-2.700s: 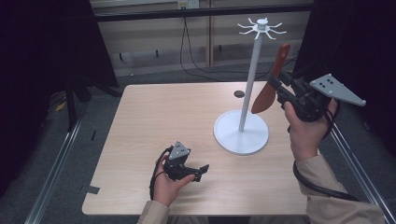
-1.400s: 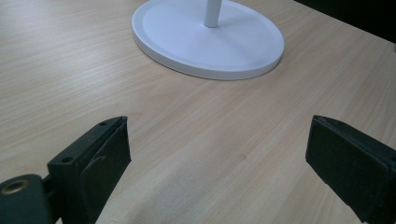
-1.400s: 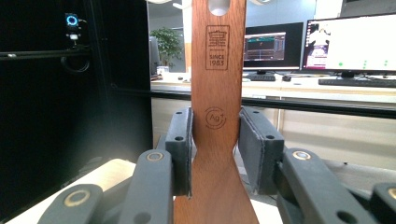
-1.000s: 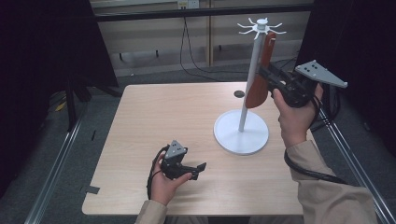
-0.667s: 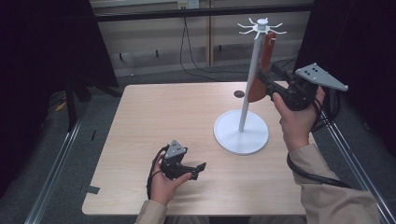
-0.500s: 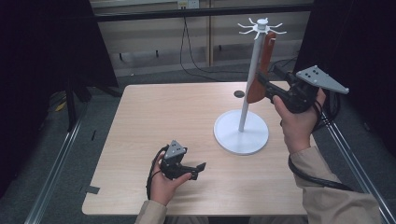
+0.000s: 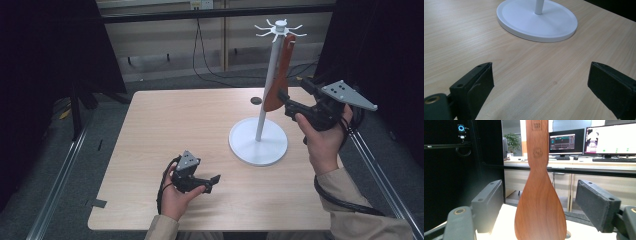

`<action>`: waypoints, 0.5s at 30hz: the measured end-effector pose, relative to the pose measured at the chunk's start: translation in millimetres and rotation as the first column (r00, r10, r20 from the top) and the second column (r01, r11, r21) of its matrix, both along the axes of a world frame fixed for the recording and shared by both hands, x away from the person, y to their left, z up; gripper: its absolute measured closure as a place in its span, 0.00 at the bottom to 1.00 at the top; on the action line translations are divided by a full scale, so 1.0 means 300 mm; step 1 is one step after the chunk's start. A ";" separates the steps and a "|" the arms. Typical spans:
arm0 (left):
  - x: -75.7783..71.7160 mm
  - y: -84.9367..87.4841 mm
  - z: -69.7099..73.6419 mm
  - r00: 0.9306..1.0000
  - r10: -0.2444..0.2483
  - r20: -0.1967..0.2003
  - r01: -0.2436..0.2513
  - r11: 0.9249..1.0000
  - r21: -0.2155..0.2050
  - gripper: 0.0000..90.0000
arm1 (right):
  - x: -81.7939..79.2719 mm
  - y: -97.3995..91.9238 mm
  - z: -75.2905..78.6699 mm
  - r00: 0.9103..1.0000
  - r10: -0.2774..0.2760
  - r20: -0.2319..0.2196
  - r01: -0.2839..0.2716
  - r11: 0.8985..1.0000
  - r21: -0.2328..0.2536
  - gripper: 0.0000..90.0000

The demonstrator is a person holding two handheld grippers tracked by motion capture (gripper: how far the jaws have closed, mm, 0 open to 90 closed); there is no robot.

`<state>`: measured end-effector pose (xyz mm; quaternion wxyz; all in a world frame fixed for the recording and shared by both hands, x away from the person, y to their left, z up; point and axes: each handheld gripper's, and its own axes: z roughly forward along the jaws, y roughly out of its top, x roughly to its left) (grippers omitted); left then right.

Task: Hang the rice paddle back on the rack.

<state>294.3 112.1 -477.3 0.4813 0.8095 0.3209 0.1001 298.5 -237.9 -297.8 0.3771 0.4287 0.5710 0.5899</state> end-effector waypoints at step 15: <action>0.000 0.005 0.000 1.000 0.008 0.000 -0.008 1.000 0.006 0.07 | -0.041 -0.056 -0.097 0.999 0.027 -0.040 -0.027 1.000 0.003 0.11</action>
